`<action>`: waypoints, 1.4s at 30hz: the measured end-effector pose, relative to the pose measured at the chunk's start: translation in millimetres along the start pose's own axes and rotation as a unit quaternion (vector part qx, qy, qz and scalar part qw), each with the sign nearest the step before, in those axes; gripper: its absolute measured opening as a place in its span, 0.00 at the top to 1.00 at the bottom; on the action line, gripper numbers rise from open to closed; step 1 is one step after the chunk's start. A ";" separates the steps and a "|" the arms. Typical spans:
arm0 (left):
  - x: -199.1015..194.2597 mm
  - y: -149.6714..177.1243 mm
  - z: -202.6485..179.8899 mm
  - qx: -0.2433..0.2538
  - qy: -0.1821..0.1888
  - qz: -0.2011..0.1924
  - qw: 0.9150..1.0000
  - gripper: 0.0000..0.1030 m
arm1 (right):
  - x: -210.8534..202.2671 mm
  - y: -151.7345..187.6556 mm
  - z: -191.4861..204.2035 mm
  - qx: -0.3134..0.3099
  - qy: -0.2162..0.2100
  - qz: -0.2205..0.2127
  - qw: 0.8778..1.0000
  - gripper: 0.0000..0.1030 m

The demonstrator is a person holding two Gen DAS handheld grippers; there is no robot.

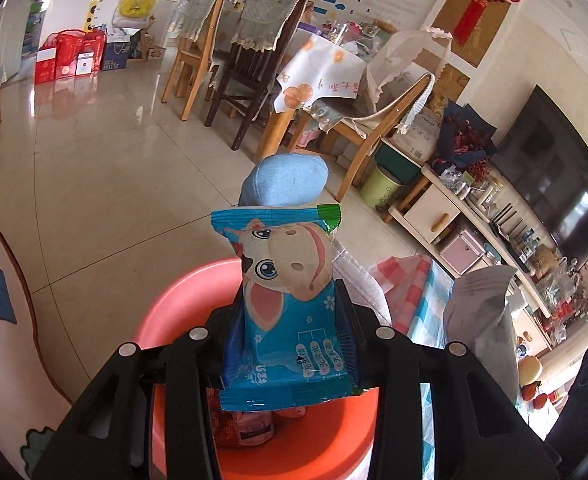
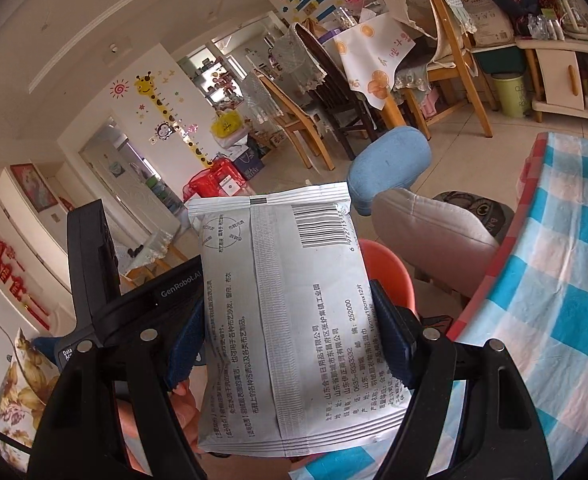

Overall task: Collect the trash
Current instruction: 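Carry snack bag and white packet over pink bucket and open both grippers, then bring both tools back over the table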

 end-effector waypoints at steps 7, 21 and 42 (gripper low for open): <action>5.8 -4.9 15.7 -0.042 -0.019 0.001 0.999 0.27 | 15.9 6.1 -10.4 0.055 -0.027 -0.009 0.998 0.17; 6.0 -0.4 11.8 -0.035 -0.032 -0.017 0.999 0.13 | -20.5 10.7 -6.9 0.015 0.023 -0.028 0.999 0.12; 13.4 58.6 -84.0 0.159 -0.030 -0.023 0.987 0.07 | -85.7 66.5 -59.1 -0.058 0.211 0.045 0.975 0.08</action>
Point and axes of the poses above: each gripper's, at about its wrist camera, not at the fingertips, and x roughly the way its jaws point, z to its left, y to its underside, the point moved 5 cm from there along x, roughly the way its jaws point, and after that the axes turned 15 degrees about -x, right-handed, at the moved point
